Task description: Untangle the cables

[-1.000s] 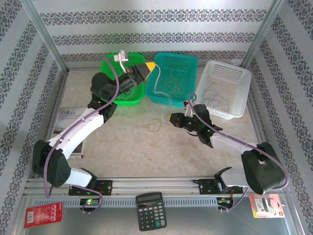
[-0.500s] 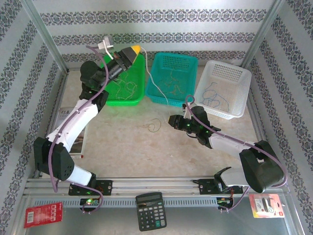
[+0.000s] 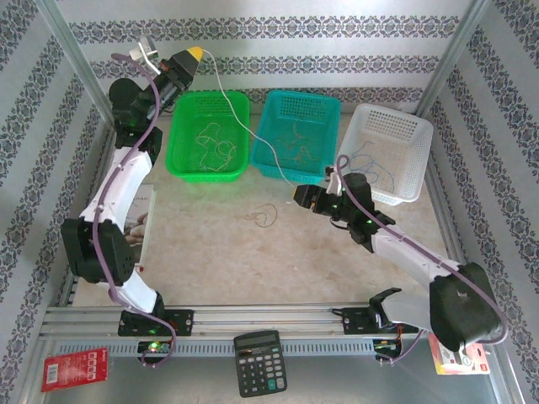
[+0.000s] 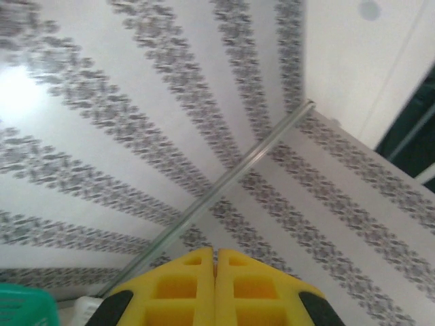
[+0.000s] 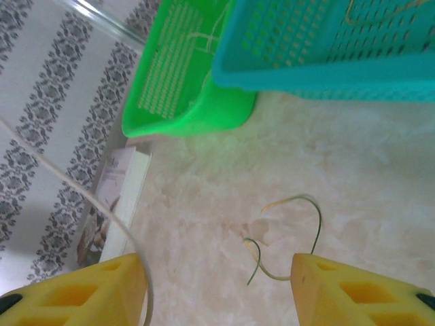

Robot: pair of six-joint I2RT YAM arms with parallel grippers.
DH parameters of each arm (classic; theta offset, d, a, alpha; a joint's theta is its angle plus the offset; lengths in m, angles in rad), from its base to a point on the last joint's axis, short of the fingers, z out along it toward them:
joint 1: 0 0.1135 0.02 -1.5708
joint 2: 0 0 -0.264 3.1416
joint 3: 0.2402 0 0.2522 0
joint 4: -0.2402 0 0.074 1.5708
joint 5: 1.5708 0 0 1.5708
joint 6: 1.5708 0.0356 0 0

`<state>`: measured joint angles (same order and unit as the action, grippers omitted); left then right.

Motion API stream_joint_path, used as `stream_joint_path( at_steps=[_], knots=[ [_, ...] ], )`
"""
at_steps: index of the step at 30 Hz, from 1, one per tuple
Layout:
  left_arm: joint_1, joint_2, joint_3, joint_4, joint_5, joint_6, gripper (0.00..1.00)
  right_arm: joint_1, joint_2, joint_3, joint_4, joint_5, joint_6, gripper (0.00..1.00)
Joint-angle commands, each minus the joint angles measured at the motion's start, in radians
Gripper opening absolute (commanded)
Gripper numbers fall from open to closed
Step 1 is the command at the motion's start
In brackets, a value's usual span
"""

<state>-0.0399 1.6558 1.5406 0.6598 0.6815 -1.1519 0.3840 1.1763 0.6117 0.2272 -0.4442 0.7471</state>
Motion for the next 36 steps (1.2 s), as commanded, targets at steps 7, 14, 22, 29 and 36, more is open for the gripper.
stream_joint_path(
  at_steps=[7, 14, 22, 29, 36],
  knots=[
    [0.094, 0.161, 0.069, 0.069, 0.028, -0.042, 0.00, -0.052, -0.149, 0.035, -0.159, 0.012, -0.069, 0.66],
    [0.116, 0.231, 0.093, 0.033, 0.056, -0.008, 0.00, -0.059, -0.167, 0.028, -0.191, 0.015, -0.084, 0.66],
    [0.128, 0.237, 0.026, 0.037, 0.052, 0.015, 0.00, -0.058, -0.157, 0.019, -0.197, 0.010, -0.089, 0.66],
    [0.128, 0.249, -0.014, 0.021, 0.044, 0.052, 0.00, -0.051, -0.143, 0.016, -0.198, 0.001, -0.094, 0.66],
    [0.127, 0.272, -0.039, -0.028, 0.060, 0.091, 0.06, -0.012, -0.120, 0.027, -0.203, 0.029, -0.102, 0.66]
  ],
)
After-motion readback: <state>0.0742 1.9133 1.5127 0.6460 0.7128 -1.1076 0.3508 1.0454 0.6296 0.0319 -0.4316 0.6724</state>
